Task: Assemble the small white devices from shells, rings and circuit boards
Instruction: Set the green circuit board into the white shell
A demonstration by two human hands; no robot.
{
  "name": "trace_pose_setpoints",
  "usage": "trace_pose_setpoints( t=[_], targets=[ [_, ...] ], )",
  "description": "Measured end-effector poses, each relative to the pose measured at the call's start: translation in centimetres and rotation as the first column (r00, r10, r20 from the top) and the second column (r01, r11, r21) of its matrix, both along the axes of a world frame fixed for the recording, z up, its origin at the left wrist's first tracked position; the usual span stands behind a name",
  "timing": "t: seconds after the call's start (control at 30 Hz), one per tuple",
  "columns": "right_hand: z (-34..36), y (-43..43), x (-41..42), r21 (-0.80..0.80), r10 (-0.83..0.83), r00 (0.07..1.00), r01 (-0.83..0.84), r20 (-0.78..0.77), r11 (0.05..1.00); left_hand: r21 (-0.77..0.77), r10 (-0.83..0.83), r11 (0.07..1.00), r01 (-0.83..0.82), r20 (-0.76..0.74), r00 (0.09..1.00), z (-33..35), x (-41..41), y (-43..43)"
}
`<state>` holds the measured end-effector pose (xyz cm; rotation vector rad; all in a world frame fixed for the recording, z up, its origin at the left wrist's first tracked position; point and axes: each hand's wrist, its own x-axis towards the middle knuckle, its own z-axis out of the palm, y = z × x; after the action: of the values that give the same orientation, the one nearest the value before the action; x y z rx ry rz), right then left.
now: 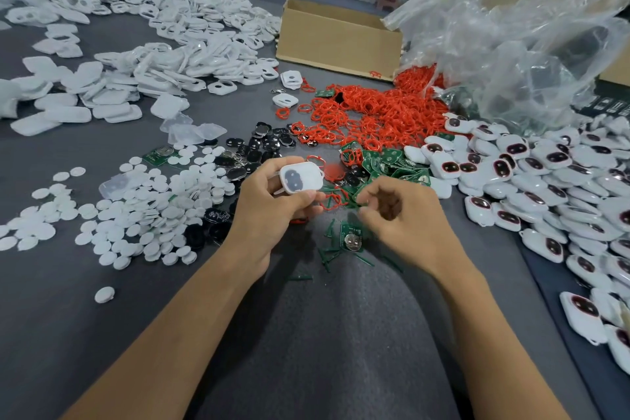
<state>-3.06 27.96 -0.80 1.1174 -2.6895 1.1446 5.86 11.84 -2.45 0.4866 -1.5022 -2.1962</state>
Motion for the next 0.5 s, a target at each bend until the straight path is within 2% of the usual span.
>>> trace_pose_setpoints(
  t=[0.1,0.13,0.37,0.5],
  targets=[
    [0.02,0.33,0.19,0.318,-0.066,0.997,0.073,-0.033,0.945,0.012,-0.003,1.000,0.003,-0.002,1.000,-0.03,0.00,0.03],
    [0.17,0.20,0.33,0.376,-0.076,0.996,0.086,-0.041,0.923,0.013,-0.005,1.000,0.005,-0.001,1.000,-0.04,-0.02,0.04],
    [0.79,0.03,0.86,0.268,0.097,0.991,-0.117,0.089,0.956,-0.003,-0.029,1.000,0.029,0.019,0.999,-0.09,-0.03,0.07],
    [0.55,-0.04,0.71,0.266,0.097,0.994,-0.105,0.041,0.958,0.006,-0.032,0.999,0.032,0.021,0.999,-0.03,0.02,-0.05]
  ],
)
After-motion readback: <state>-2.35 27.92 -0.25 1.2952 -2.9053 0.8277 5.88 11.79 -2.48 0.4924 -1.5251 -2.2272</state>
